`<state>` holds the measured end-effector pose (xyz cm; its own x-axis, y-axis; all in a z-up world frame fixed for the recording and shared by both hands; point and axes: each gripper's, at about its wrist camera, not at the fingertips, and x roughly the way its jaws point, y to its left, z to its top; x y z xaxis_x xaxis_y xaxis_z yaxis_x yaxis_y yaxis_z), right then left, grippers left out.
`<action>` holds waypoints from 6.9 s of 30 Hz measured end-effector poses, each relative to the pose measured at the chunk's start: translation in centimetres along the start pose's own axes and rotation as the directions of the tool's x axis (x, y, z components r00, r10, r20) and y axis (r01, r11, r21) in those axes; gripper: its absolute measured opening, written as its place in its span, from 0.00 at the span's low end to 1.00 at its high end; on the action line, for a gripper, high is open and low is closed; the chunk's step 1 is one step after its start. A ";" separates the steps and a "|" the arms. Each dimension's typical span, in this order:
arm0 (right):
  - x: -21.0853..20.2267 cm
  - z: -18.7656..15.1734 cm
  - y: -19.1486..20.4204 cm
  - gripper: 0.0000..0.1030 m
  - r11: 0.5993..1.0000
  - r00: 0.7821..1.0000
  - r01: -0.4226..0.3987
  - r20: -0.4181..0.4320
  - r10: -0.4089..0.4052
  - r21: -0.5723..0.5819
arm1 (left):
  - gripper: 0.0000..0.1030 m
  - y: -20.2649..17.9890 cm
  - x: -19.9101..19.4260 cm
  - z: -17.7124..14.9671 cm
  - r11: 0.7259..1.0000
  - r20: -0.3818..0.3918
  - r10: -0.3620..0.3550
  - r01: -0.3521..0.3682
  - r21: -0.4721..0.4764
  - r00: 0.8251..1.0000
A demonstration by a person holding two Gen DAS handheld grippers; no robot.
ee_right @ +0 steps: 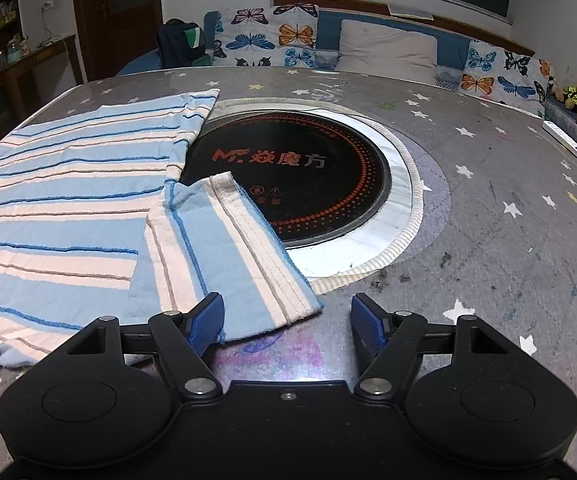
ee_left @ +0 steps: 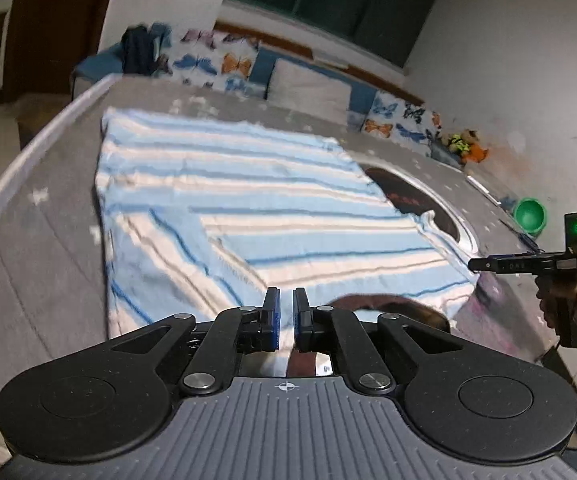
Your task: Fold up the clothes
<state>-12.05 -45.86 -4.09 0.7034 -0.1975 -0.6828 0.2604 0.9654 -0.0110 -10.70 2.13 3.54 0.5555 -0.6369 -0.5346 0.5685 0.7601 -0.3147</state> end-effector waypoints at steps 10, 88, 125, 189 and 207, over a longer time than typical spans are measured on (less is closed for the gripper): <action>-0.4 -0.2 -0.6 0.71 0.999 1.000 -0.021 0.008 0.021 0.050 | 0.08 3.2 2.5 -0.6 0.987 -0.103 0.148 -0.154 -0.053 0.984; 3.8 6.9 10.2 0.33 0.947 0.972 -0.227 0.011 0.235 -0.228 | 0.51 2.9 1.4 -0.2 0.974 -0.083 0.225 -0.226 -0.005 0.971; -1.8 0.9 11.3 0.33 0.874 0.938 -0.343 -0.089 0.334 -0.344 | 0.57 1.0 -0.1 -1.3 0.967 -0.097 0.232 -0.219 0.133 0.968; -2.5 1.9 13.8 0.14 0.753 0.909 -0.402 -0.128 0.397 -0.522 | 0.37 -2.9 0.0 -1.5 0.860 -0.021 0.003 0.008 0.510 1.000; -2.3 2.6 13.9 0.14 0.770 0.913 -0.394 -0.114 0.392 -0.502 | 0.36 -2.5 1.7 -4.7 0.747 -0.073 0.094 -0.022 0.665 0.993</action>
<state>-8.31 -32.42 -0.80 0.6686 0.2179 -0.7110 -0.4084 0.9066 -0.1061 -14.03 -0.26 -0.24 0.5610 -0.5511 -0.6177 0.8156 0.4958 0.2984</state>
